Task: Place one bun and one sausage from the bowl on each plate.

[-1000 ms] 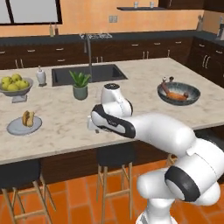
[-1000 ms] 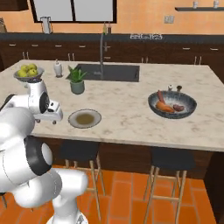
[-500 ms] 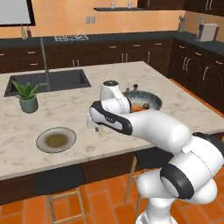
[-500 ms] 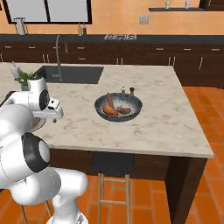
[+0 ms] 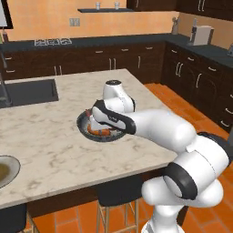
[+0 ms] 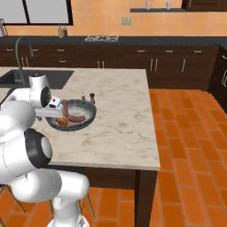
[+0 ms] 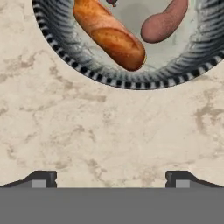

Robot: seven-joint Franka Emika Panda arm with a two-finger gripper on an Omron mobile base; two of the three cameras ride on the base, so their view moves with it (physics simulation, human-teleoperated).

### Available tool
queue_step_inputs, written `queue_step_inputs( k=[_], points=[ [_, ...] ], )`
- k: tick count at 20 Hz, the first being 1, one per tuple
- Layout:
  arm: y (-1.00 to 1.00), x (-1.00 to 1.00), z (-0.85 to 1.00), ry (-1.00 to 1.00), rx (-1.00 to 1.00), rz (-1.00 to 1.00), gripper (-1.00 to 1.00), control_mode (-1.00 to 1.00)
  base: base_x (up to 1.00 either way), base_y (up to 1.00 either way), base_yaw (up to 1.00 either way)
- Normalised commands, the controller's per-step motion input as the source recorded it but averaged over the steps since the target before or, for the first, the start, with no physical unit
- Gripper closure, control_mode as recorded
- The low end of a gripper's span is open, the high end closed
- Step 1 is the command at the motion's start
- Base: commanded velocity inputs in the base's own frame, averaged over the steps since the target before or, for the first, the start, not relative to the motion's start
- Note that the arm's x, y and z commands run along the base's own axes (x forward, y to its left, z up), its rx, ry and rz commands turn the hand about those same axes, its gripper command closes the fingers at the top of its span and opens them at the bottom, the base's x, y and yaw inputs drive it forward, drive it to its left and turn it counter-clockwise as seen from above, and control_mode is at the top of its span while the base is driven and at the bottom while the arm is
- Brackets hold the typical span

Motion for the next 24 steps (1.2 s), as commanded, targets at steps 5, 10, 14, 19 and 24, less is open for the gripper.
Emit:
queue_step_inputs(
  k=[5, 10, 14, 19, 24],
  points=[
    [0.00, 0.00, 0.00, 0.00, 0.00, 0.00, -1.00, 1.00, 0.68, -0.74, 0.11],
    [0.00, 0.00, 0.00, 0.00, 0.00, 0.00, -1.00, 1.00, 0.92, -0.45, 0.09],
    [-0.65, 1.00, 0.14, 0.03, 0.12, 0.13, -1.00, -1.00, 0.00, 0.00, 0.00],
    [-0.29, 1.00, -0.10, 0.07, -0.04, 0.25, -1.00, -1.00, 0.00, 0.00, 0.00],
    [0.22, 0.68, -0.52, 0.00, -0.18, 0.56, -1.00, -1.00, 0.00, 0.00, 0.00]
  ],
)
